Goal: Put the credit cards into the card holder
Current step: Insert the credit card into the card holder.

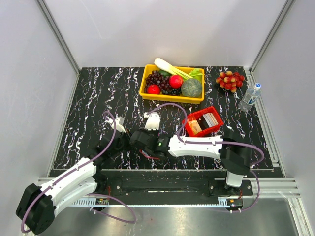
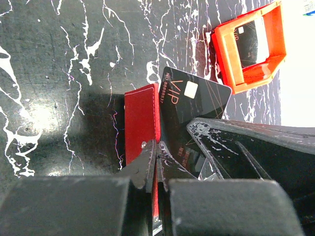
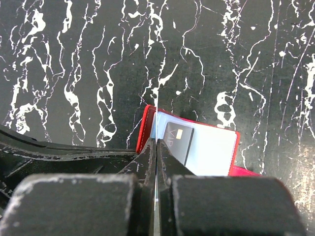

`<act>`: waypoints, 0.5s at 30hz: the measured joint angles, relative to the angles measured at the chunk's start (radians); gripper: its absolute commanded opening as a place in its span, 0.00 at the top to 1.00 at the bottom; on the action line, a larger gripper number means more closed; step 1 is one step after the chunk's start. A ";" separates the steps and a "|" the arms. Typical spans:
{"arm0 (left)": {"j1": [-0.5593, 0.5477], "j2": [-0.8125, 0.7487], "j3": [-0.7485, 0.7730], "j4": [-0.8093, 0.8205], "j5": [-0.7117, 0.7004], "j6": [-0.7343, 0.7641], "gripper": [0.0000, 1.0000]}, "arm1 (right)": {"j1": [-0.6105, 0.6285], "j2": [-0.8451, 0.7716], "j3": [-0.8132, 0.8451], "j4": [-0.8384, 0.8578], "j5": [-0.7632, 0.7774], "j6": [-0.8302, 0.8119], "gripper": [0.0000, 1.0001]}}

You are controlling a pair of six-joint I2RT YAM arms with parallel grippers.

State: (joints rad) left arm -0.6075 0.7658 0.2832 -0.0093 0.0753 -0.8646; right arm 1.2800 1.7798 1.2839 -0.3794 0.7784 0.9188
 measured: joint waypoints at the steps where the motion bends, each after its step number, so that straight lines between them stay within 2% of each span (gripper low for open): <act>1: 0.000 0.000 0.000 0.000 0.000 0.000 1.00 | 0.000 0.006 0.009 -0.011 0.005 -0.006 1.00; 15: 0.000 0.000 0.000 0.011 0.001 0.000 1.00 | 0.000 0.014 0.020 -0.141 0.052 -0.025 1.00</act>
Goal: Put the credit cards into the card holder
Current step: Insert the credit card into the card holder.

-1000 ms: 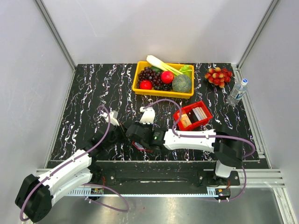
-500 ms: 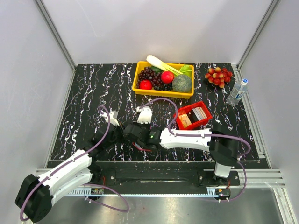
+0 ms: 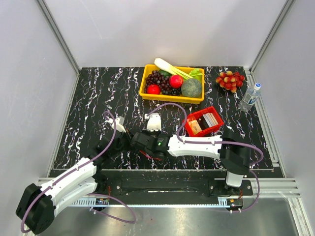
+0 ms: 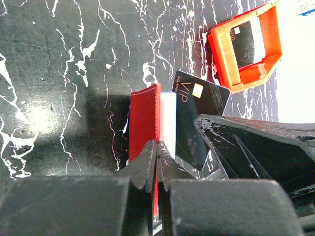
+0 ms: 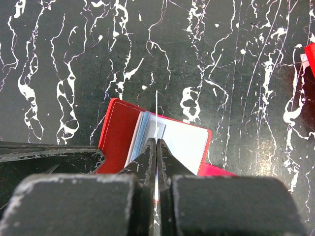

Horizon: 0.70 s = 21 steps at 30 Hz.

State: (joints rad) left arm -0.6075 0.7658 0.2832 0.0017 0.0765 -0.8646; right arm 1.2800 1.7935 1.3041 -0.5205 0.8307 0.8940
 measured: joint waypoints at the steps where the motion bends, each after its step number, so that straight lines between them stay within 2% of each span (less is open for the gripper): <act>1: 0.000 0.000 0.000 0.000 0.000 0.000 1.00 | 0.000 0.000 0.000 -0.002 0.001 0.000 1.00; 21: 0.000 0.003 0.000 0.000 0.003 0.001 1.00 | 0.000 -0.059 -0.040 0.077 -0.027 -0.015 1.00</act>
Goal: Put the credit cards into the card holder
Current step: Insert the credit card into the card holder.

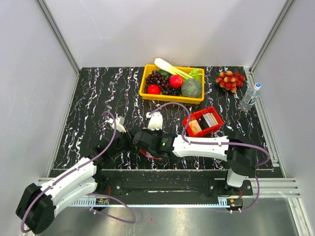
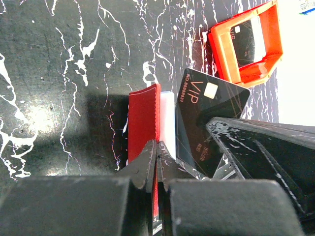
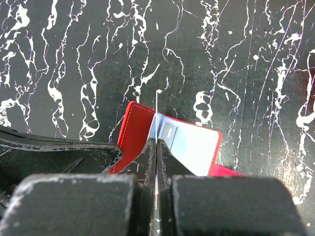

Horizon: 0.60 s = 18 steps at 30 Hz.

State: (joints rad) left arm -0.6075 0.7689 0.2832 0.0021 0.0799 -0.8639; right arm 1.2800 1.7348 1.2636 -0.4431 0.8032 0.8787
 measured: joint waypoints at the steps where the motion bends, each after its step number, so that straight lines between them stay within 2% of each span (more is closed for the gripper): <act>1: 0.000 0.000 0.000 0.000 0.000 0.000 1.00 | 0.000 -0.003 0.000 0.000 0.001 -0.003 1.00; 8: 0.000 0.000 0.000 -0.002 0.000 0.000 1.00 | 0.000 -0.052 -0.004 -0.005 0.027 -0.014 1.00; 18: 0.000 0.000 0.000 -0.008 0.000 0.000 1.00 | 0.000 -0.033 -0.008 -0.011 0.017 -0.010 1.00</act>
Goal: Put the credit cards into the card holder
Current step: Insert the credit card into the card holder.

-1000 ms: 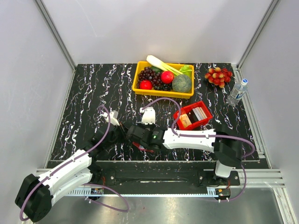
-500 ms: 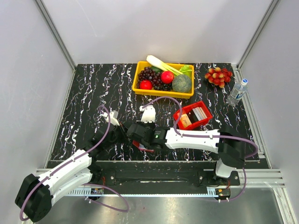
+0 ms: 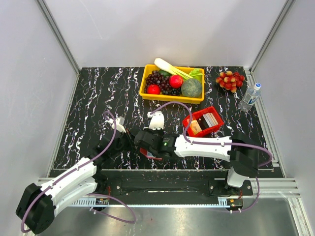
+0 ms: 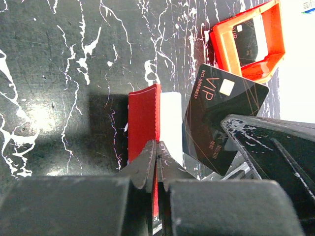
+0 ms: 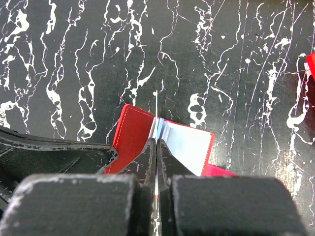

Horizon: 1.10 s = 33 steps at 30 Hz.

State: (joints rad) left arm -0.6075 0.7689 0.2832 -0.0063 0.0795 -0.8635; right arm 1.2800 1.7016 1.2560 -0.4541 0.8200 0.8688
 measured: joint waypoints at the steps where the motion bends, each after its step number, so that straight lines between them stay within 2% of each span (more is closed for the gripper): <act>1: 0.000 0.000 0.000 0.000 0.000 0.000 1.00 | 0.000 0.003 0.000 -0.002 -0.001 -0.001 1.00; 33: 0.000 0.001 0.000 0.001 0.000 0.000 1.00 | 0.000 0.001 0.002 0.014 -0.003 -0.056 1.00</act>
State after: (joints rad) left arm -0.6075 0.7696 0.2832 -0.0055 0.0795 -0.8631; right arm 1.2800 1.7027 1.2583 -0.4397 0.8173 0.8124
